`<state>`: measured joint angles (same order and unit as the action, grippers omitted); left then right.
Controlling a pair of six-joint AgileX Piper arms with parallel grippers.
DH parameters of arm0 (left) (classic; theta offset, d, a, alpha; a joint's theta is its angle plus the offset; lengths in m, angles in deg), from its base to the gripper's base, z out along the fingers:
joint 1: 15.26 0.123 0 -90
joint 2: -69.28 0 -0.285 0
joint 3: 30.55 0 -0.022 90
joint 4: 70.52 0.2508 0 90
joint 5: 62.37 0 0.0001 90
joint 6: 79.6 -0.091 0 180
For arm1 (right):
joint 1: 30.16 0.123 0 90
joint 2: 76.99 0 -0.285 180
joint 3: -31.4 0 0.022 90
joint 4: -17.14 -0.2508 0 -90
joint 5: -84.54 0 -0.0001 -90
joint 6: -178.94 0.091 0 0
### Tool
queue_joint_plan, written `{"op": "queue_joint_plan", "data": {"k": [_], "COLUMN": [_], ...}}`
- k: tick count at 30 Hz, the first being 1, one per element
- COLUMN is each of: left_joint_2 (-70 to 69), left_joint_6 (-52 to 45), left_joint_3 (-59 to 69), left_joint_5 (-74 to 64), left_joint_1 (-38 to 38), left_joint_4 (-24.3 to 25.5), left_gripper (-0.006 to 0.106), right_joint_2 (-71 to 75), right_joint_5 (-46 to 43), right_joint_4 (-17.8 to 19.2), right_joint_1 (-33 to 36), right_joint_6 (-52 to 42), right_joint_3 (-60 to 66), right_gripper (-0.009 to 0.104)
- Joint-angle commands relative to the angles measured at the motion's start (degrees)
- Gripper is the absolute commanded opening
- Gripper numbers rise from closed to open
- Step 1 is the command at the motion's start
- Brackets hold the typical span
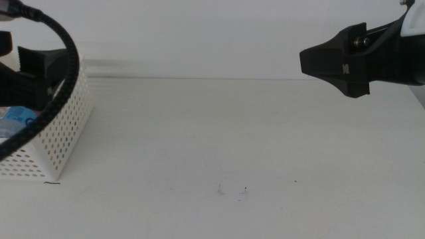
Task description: Use arms to grab the bottles and put them into the dustbin to the left of the table.
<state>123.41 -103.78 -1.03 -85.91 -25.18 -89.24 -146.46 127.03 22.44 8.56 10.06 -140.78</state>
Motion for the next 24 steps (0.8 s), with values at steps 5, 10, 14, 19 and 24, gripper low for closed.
{"op": "queue_joint_plan", "data": {"k": [5, 10, 14, 19, 24], "left_joint_2": [-0.4, -0.4, -0.4, -0.5, -0.5], "left_joint_6": [0.2, 0.2, 0.2, 11.5, 18.7], "left_joint_3": [0.2, 0.2, 0.2, 1.7, 1.7], "left_joint_5": [0.4, 0.2, 0.3, 0.9, 0.2], "left_joint_1": [-0.4, -0.4, -0.4, -0.5, -1.0], "left_joint_4": [-1.6, -1.9, -2.8, 6.9, 15.5], "left_gripper": [0.094, 0.094, 0.094, 0.094, 0.094], "right_joint_2": [0.3, 0.3, 0.3, 0.3, 0.3], "right_joint_5": [-0.5, -0.5, -0.5, -0.5, -0.5], "right_joint_4": [0.3, 0.3, 0.3, 0.3, 0.3], "right_joint_1": [0.0, 0.0, 0.0, 0.0, 0.0], "right_joint_6": [-0.4, -0.4, -0.4, -0.4, -0.4], "right_joint_3": [-0.4, -0.4, -0.4, -0.4, -0.4], "right_gripper": [0.093, 0.093, 0.093, 0.093, 0.093]}}
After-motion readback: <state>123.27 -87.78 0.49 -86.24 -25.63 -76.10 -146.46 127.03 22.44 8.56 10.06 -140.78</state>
